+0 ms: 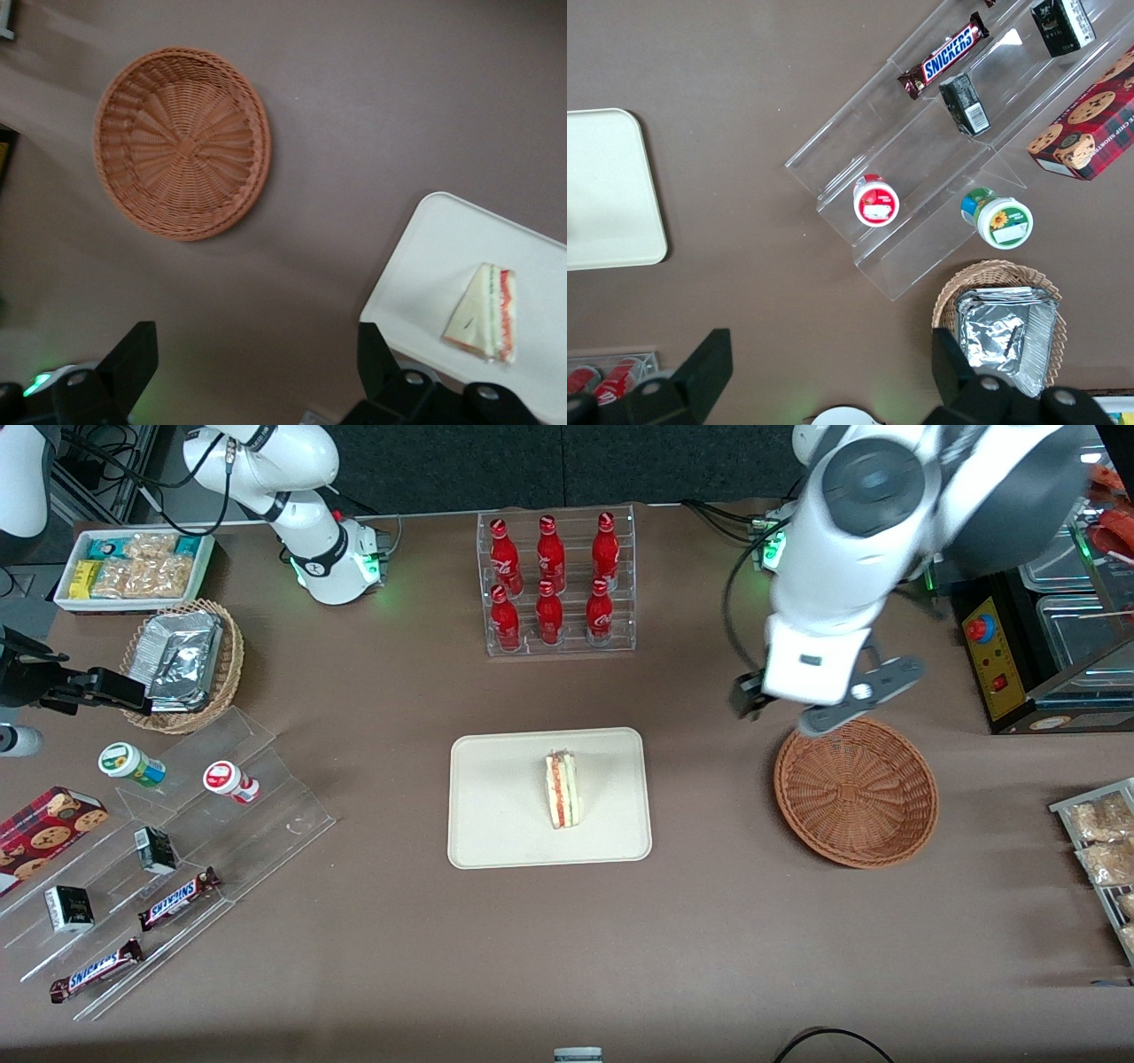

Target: Place sandwich from basket to tray

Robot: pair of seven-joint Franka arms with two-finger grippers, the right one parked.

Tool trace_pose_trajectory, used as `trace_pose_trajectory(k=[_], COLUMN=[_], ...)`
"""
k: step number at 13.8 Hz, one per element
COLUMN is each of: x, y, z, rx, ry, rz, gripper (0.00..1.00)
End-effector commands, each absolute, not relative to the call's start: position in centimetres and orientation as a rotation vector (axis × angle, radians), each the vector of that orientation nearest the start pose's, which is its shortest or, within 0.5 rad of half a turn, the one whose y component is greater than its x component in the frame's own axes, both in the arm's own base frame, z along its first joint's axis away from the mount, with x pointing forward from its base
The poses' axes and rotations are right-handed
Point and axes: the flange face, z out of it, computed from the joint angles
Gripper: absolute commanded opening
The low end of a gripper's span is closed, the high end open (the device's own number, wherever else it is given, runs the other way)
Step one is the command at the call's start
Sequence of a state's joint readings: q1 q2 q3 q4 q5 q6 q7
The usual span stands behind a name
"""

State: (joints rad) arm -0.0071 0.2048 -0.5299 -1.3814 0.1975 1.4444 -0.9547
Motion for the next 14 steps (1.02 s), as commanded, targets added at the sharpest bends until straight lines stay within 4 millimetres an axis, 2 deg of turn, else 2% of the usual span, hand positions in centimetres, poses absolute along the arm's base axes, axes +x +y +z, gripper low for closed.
trace_pose_trajectory(k=[1, 4, 5, 10, 12, 14], x=[52.9, 52.8, 52.3, 50.0, 49.3, 49.0], y=[-22.0, -15.6, -14.0, -4.7, -2.8, -1.8], z=[61.3, 64.1, 64.7, 66.2, 65.7, 65.6], rx=[-2.931, -3.016, -3.035, -3.144, -3.147, -3.136], ry=[-0.542, -0.451, -0.392, -0.123, -0.107, -0.098], rz=[0.091, 0.133, 0.148, 0.193, 0.206, 0.213], gripper=[0.99, 0.99, 0.99, 0.99, 0.99, 0.99])
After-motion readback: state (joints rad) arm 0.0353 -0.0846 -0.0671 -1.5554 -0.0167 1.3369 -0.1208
